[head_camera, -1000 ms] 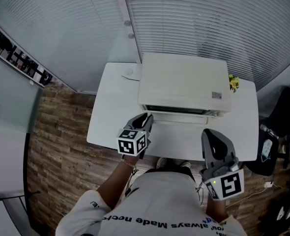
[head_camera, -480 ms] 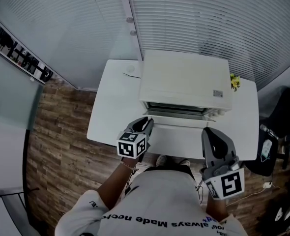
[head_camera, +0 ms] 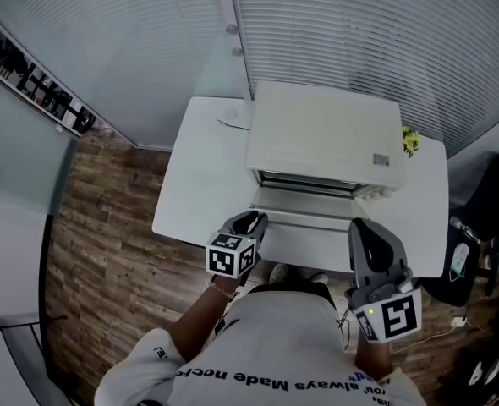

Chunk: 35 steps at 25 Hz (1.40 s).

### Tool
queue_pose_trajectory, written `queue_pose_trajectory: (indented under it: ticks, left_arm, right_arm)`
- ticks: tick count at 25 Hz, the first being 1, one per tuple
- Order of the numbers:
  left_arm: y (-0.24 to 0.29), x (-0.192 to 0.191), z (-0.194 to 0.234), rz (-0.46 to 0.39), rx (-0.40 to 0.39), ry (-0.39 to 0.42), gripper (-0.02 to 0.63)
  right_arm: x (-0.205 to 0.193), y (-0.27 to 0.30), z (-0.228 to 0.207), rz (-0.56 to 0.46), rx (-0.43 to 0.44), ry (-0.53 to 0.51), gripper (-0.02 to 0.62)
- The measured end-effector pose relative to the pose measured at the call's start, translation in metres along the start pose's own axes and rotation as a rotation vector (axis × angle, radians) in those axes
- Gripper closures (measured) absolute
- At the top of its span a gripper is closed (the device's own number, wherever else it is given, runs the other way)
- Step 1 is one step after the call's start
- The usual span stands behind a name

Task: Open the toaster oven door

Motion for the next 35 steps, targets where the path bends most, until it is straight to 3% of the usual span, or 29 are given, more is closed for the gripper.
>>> queue_pose_trajectory:
  ticks: [35]
  left_arm:
    - [-0.021, -0.096, 0.005, 0.206, 0.039, 0.018, 0.511]
  right_arm:
    - [-0.001, 0.0, 0.005, 0.0, 0.023, 0.014, 0.588]
Point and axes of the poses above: the fingertips, and each gripper's own axes: y forward along the fingers, z to its left, x out of its top, the point moved 2 cm from there along -y, backward along the fingers, and after that the axes turned 10 degrees about -z, right-handed, at the moved point
